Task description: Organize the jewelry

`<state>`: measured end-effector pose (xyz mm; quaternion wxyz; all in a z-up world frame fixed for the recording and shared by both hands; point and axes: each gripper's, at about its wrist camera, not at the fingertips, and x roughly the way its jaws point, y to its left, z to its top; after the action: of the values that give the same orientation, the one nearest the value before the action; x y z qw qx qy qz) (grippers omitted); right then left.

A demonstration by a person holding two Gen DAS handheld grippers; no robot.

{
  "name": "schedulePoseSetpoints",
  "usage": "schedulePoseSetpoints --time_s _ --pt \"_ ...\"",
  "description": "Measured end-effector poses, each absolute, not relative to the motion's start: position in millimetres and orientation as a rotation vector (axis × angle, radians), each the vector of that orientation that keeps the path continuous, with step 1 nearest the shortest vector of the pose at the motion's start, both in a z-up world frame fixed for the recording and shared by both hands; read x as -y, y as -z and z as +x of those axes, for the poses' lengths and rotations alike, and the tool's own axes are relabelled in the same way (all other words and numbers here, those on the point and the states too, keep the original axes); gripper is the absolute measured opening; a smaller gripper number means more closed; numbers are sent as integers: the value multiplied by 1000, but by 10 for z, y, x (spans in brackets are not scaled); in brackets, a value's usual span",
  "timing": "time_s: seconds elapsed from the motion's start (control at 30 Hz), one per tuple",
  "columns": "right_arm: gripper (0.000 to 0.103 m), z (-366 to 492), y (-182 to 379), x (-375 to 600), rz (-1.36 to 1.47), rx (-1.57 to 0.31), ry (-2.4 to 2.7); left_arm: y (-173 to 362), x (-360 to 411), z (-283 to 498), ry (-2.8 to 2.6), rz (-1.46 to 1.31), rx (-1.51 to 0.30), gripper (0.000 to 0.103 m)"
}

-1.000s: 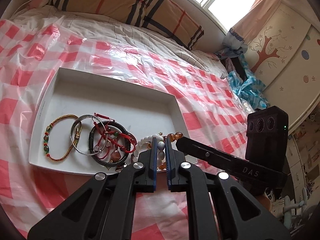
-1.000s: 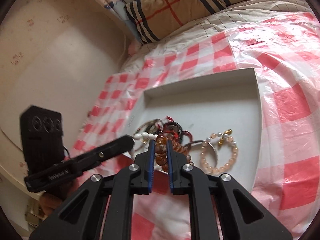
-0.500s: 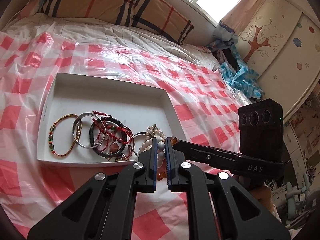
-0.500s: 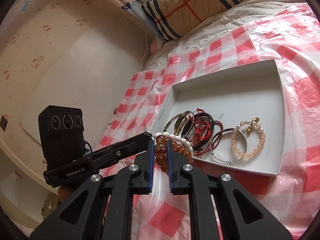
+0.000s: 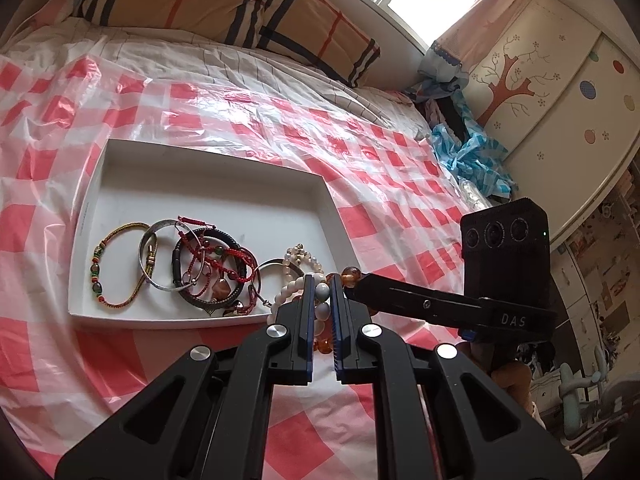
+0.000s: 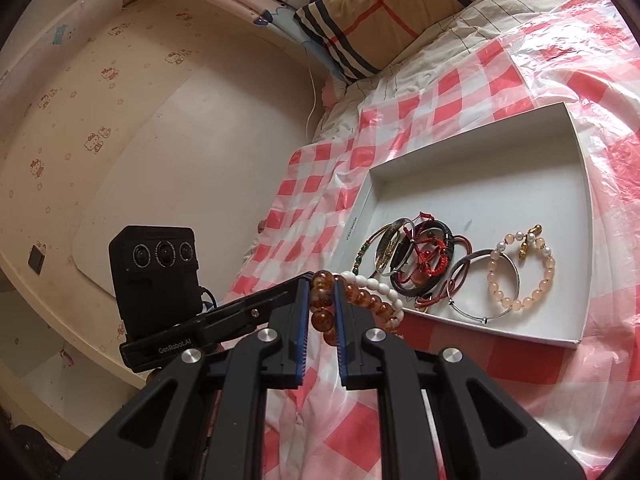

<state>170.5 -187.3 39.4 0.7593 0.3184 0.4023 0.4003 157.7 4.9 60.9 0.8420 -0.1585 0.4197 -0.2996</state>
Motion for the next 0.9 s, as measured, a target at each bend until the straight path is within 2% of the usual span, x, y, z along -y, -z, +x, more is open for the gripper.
schedulePoseSetpoints --time_s 0.37,0.63,0.9 --pt "13 1732 -398 1912 713 -868 -882 -577 -3 1648 638 -344 -893 7" --pt "13 1783 -483 2019 766 -783 -851 -536 59 1759 612 -399 -862 7" --pt "15 1806 -560 2268 727 -704 -603 -279 -312 1970 316 -539 -892 7"
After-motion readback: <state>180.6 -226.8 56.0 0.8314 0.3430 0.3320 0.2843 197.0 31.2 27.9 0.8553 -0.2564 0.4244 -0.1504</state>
